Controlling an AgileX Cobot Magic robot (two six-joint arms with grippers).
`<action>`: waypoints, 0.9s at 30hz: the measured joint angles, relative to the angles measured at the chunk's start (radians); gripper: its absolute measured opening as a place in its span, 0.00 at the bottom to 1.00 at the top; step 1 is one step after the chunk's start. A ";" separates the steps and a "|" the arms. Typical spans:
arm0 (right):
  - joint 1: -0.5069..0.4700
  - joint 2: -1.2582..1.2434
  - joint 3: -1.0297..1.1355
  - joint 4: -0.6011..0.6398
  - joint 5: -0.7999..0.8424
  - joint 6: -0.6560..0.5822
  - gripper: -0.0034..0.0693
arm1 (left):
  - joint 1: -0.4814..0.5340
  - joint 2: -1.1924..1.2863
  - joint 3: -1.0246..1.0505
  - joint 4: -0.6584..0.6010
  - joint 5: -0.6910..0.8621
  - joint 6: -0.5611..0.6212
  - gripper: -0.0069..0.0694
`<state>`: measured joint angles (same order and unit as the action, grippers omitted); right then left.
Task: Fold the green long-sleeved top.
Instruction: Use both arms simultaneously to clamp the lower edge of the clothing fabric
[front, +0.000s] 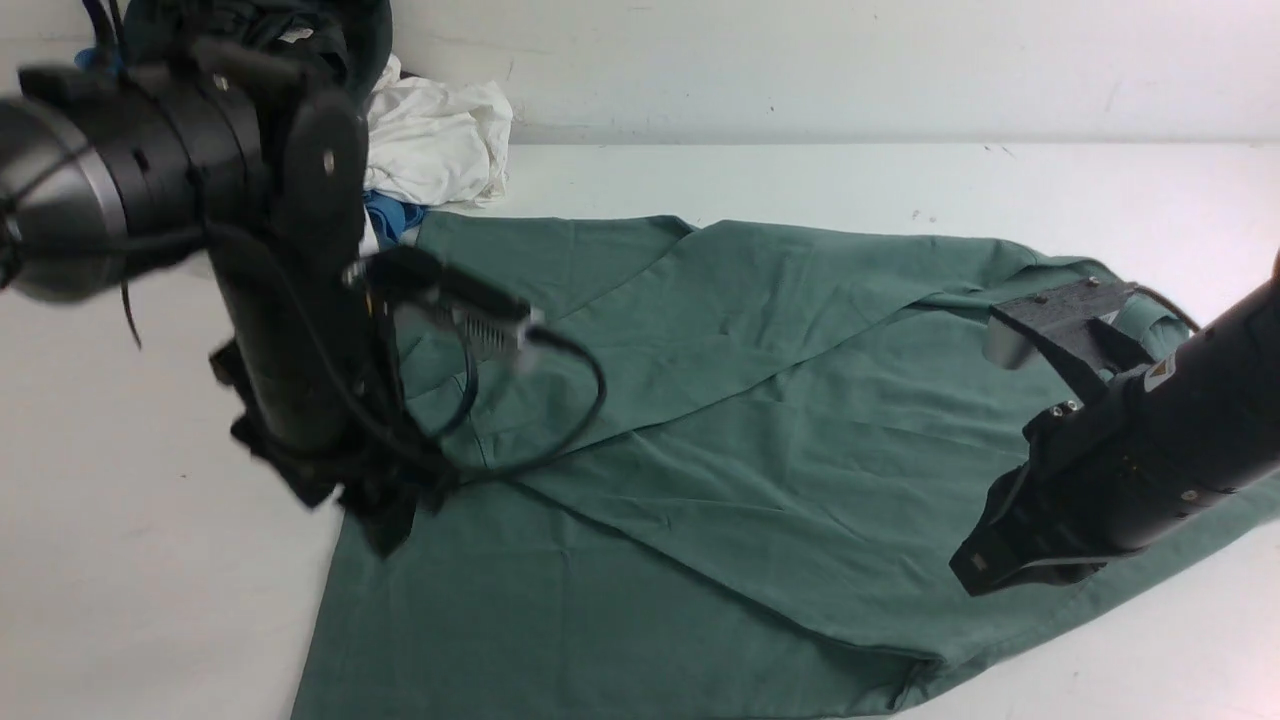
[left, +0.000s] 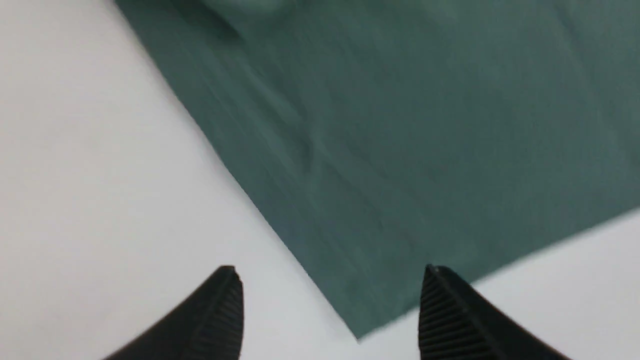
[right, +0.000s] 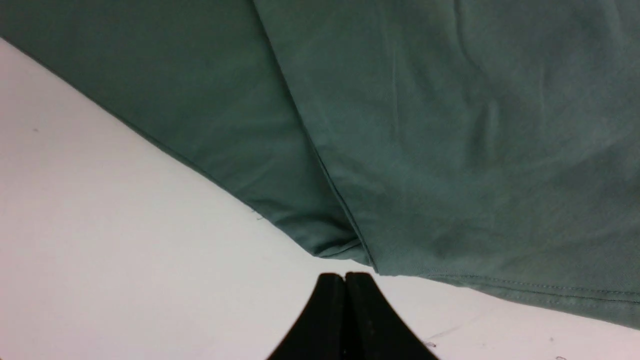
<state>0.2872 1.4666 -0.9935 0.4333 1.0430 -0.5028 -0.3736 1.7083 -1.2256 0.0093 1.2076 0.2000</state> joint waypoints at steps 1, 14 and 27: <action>0.000 0.000 0.000 0.001 0.000 -0.003 0.03 | -0.015 -0.016 0.073 0.000 -0.001 0.060 0.66; 0.000 0.000 0.000 0.055 0.004 -0.040 0.03 | -0.095 -0.178 0.509 0.053 -0.384 0.454 0.65; 0.000 0.000 0.000 0.066 0.033 -0.068 0.03 | -0.111 -0.093 0.498 0.128 -0.455 0.479 0.46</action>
<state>0.2872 1.4666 -0.9935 0.4994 1.0758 -0.5711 -0.4841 1.6154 -0.7276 0.1373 0.7524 0.6794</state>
